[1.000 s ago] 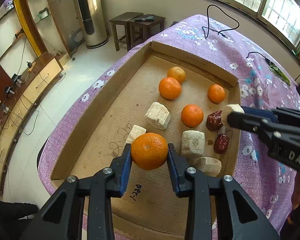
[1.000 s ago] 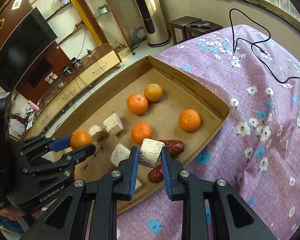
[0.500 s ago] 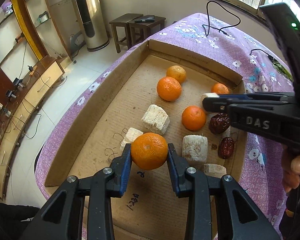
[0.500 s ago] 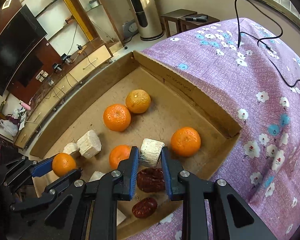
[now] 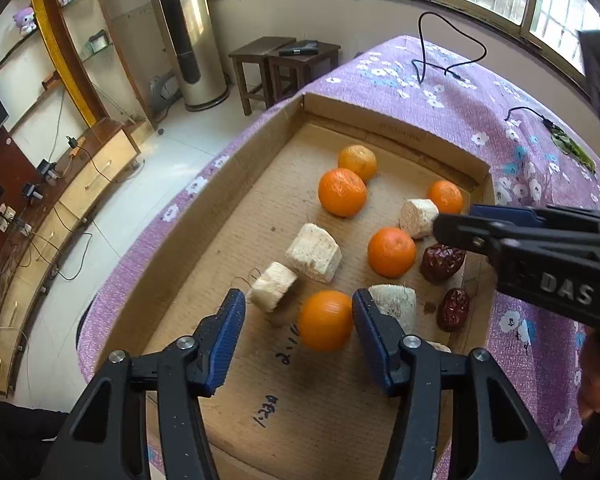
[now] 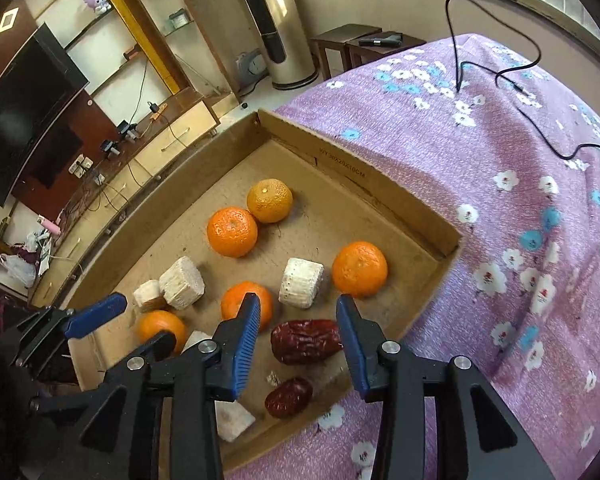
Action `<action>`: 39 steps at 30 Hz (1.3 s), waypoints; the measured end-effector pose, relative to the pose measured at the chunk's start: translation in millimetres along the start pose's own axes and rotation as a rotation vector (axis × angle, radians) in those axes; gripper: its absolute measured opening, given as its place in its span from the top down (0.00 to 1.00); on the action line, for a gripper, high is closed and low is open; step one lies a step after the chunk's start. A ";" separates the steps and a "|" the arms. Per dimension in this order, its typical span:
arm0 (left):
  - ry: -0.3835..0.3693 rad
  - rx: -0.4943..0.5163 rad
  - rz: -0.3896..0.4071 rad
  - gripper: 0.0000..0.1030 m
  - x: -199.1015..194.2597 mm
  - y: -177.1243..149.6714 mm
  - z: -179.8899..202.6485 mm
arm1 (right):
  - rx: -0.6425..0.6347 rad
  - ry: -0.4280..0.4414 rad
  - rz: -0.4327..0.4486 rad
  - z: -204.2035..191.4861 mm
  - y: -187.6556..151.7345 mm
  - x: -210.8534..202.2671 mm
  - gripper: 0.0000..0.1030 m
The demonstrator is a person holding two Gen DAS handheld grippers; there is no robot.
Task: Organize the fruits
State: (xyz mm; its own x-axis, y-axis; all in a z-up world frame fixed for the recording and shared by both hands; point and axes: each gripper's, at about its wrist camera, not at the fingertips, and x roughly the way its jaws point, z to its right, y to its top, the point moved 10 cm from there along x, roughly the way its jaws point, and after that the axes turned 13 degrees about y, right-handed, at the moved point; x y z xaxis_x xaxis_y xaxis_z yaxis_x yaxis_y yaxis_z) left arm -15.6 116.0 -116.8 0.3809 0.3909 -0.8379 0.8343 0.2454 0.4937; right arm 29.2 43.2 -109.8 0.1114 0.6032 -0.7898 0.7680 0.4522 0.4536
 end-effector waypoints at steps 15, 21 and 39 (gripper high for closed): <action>0.020 -0.040 0.097 0.26 -37.4 21.3 -16.4 | 0.032 -0.077 0.103 -15.5 -36.6 -61.7 0.41; 0.020 -0.046 0.105 0.25 -42.4 21.4 -18.0 | 0.035 -0.086 0.112 -17.0 -40.7 -71.8 0.38; 0.020 -0.044 0.109 0.24 -46.6 21.8 -19.1 | 0.025 -0.077 0.080 -20.7 -44.2 -66.1 0.38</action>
State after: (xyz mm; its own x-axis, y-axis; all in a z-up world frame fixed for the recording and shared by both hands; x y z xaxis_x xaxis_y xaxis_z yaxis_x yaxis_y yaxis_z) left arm -22.8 120.1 -62.6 0.4599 0.4344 -0.7745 0.7701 0.2391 0.5914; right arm -25.1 -3.1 -69.1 0.2203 0.5835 -0.7817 0.7700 0.3879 0.5066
